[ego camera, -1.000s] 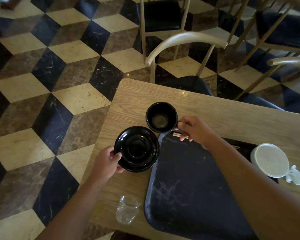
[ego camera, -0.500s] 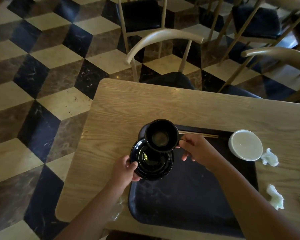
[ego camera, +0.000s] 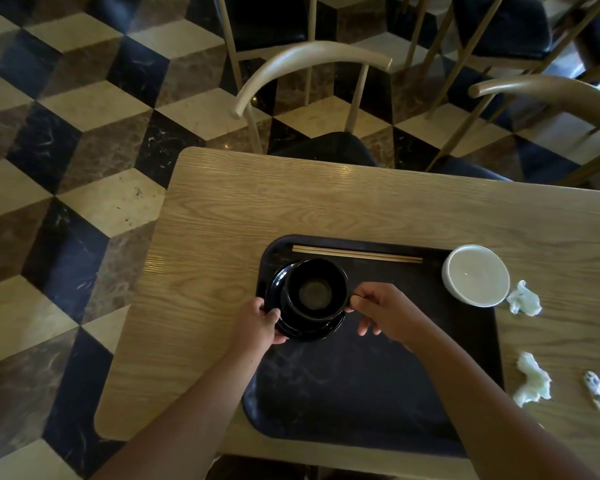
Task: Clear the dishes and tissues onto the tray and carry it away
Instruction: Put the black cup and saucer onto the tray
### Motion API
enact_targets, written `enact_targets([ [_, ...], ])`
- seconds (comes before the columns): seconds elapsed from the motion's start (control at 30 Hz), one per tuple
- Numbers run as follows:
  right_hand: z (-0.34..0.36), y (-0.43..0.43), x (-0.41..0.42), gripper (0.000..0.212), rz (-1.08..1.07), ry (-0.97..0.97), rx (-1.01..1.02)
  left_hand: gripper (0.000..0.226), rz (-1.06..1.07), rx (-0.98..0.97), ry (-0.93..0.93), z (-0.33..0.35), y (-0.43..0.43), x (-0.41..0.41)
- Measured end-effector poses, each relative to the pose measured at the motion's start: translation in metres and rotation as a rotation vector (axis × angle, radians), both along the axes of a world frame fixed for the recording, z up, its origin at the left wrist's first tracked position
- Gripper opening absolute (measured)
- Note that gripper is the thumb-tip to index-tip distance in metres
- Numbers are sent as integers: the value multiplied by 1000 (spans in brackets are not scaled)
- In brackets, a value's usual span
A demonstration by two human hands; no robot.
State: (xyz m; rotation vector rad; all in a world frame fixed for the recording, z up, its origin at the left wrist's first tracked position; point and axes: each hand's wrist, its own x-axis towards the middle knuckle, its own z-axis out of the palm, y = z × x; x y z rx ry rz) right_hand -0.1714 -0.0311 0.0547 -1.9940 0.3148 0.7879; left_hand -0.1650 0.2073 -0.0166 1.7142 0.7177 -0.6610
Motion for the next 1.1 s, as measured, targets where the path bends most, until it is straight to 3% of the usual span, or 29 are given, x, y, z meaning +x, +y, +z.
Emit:
enact_targets([
  [0.07, -4, 1, 0, 18, 3, 16, -3, 5, -2, -10, -15, 2, -3, 1],
  [0.13, -9, 2, 1, 18, -1, 25, 6, 15, -14, -24, -16, -2, -4, 3],
  [0.27, -18, 4, 4, 15, 11, 27, -1, 8, -30, -90, 34, 1, -2, 6],
  [0.47, -25, 7, 9, 16, 24, 37, -20, 15, -73, -160, 10, 2, 6, 2],
  [0.83, -26, 5, 23, 22, 139, 81, -90, 19, -48, -118, -9, -7, 3, 0],
  [1.1, -24, 11, 27, 15, 22, 139, -8, 19, 56, -146, -3, -7, -1, 6],
])
